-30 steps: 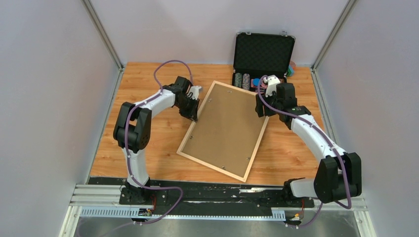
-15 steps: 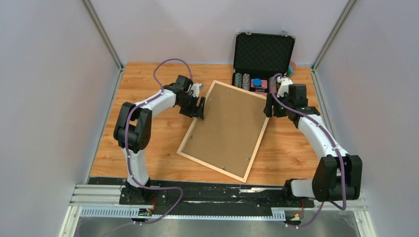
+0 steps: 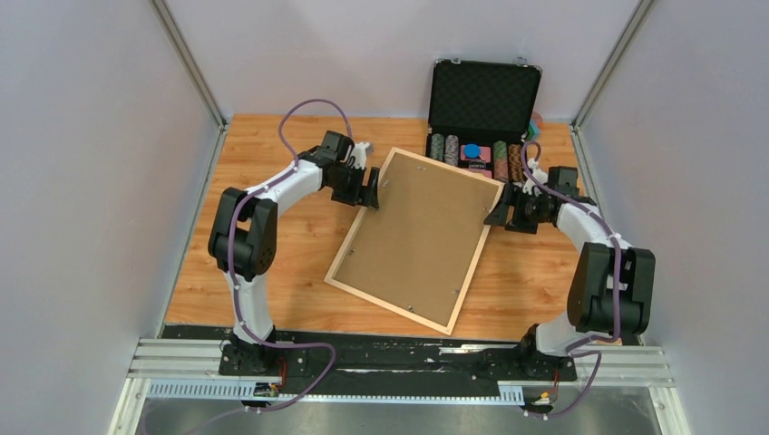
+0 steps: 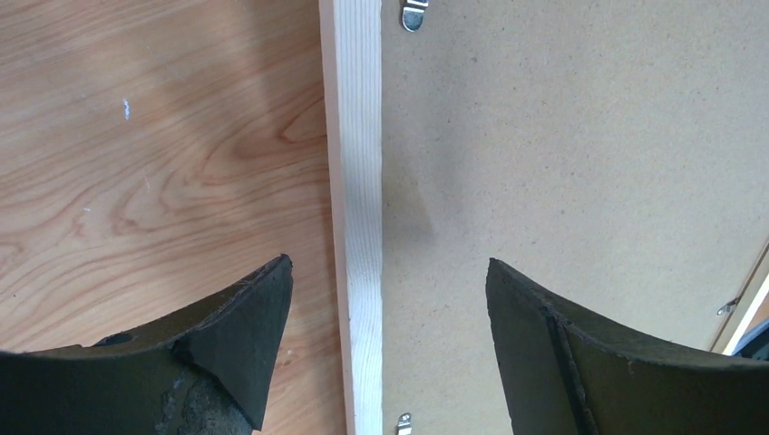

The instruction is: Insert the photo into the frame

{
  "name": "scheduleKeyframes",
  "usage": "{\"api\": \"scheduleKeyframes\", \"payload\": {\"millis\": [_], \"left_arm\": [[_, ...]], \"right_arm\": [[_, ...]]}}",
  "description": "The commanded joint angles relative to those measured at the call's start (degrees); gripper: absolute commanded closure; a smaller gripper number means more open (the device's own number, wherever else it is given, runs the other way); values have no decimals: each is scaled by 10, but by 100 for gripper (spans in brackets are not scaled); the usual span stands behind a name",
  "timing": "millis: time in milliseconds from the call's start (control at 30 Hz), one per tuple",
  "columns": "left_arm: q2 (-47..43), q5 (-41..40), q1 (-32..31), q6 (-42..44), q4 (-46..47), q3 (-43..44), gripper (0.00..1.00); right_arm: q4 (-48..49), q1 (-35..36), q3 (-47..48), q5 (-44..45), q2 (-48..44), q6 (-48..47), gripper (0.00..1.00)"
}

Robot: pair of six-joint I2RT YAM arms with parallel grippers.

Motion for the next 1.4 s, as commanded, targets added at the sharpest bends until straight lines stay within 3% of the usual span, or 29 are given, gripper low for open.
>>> {"api": "scheduleKeyframes", "payload": {"millis": [0, 500, 867, 1367], "left_arm": [[-8, -9, -2, -8, 15, 21, 15], [1, -21, -1, -4, 14, 37, 15], [22, -33, 5, 12, 29, 61, 15], [100, -27, -11, 73, 25, 159, 19]], "right_arm": [[9, 0, 12, -69, 39, 18, 31], [43, -7, 30, -137, 124, 32, 54], [55, -19, 39, -159, 144, 37, 84], [57, -24, 42, -165, 126, 27, 93]]}}
